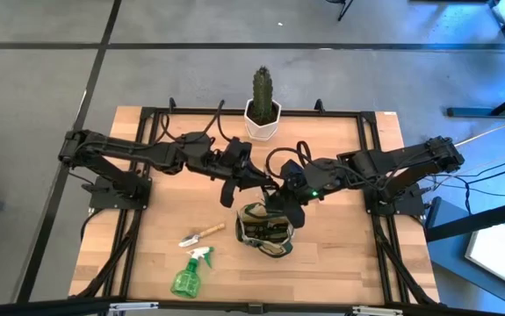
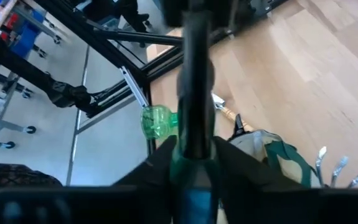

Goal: Pick & Place Garden tools in Gardening bag
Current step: Put the green fruit pruner into the green gardening bag

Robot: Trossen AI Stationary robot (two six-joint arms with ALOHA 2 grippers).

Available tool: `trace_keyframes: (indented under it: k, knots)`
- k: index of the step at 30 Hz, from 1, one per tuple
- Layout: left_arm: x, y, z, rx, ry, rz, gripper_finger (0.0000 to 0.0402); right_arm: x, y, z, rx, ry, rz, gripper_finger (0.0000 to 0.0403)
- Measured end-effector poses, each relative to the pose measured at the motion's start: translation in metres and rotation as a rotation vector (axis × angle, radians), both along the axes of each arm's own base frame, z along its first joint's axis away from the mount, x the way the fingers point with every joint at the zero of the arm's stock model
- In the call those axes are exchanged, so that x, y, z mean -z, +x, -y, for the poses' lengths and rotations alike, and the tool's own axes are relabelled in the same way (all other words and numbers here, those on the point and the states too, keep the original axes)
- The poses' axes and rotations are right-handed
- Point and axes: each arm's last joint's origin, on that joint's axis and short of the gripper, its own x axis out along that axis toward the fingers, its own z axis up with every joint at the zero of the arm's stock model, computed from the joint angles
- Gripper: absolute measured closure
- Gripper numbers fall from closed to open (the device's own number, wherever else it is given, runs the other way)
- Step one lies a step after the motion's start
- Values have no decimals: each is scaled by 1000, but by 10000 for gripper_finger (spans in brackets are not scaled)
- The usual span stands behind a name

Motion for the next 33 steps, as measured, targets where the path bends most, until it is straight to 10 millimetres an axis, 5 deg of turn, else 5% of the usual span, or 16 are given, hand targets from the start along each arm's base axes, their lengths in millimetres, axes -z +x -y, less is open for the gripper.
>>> trace_keyframes:
  k: [4, 14, 22, 28, 33]
  knots:
    - [0, -1, -4, -7, -12, -11, 394, 1, 0, 2, 5, -19, -10, 349]
    - [-3, -5, -14, 114, 10, -3, 361, 0, 1, 4, -50, 6, -6, 348]
    - [-34, -50, -27, 327, 8, 28, 295, 0, -2, 3, -190, 45, -26, 348]
    - [-35, -80, -31, 248, 49, -90, 290, -5, -1, -2, -290, 71, 34, 348]
    - [-29, -83, -30, 165, 66, -155, 289, -5, 11, -13, -387, 100, 143, 348]
